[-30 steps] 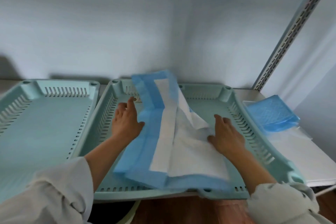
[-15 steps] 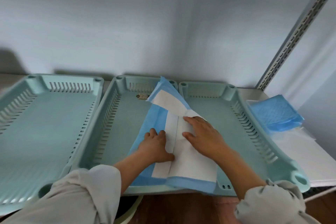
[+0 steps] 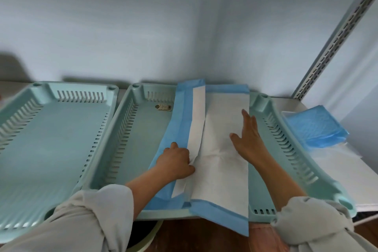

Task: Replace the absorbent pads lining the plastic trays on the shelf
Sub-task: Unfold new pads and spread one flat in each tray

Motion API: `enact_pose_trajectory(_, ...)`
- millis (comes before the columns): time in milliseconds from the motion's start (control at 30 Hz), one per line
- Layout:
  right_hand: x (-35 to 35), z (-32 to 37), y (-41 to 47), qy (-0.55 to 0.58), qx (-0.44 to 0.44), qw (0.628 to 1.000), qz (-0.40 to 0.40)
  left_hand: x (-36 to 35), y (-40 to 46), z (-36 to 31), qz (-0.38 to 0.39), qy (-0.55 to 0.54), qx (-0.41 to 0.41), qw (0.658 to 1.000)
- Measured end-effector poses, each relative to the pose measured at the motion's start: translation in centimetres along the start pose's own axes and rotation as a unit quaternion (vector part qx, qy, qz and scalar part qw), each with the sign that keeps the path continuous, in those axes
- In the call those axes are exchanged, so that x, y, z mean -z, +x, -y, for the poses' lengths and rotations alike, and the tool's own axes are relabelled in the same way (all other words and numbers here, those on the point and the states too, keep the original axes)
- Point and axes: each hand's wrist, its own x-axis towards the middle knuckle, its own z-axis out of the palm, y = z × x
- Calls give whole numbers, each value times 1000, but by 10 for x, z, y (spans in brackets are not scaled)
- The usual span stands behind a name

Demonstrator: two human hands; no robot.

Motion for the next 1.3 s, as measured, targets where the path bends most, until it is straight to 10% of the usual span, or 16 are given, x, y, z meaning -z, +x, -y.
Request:
enact_pose_trajectory(367,-19,47,-47,-205,162,934,243,23,-4,12,-50,-300,24,952)
enact_pose_trajectory(600,-35,47,-60,-308,133,900,279,85,-30,70,-243,21,101,965)
enact_pose_trajectory(800,-43,59,-65,-342,137,891,264,93,-35,102,-240,184,180,936)
enact_pose_trajectory(1100,-64,74,-79,-359,160,859,327,74,-22,108,-145,58,143,977)
enact_pose_trajectory(1300,-71,72,-69,-413,170,854,267,68,-23,87,-173,163,57,970)
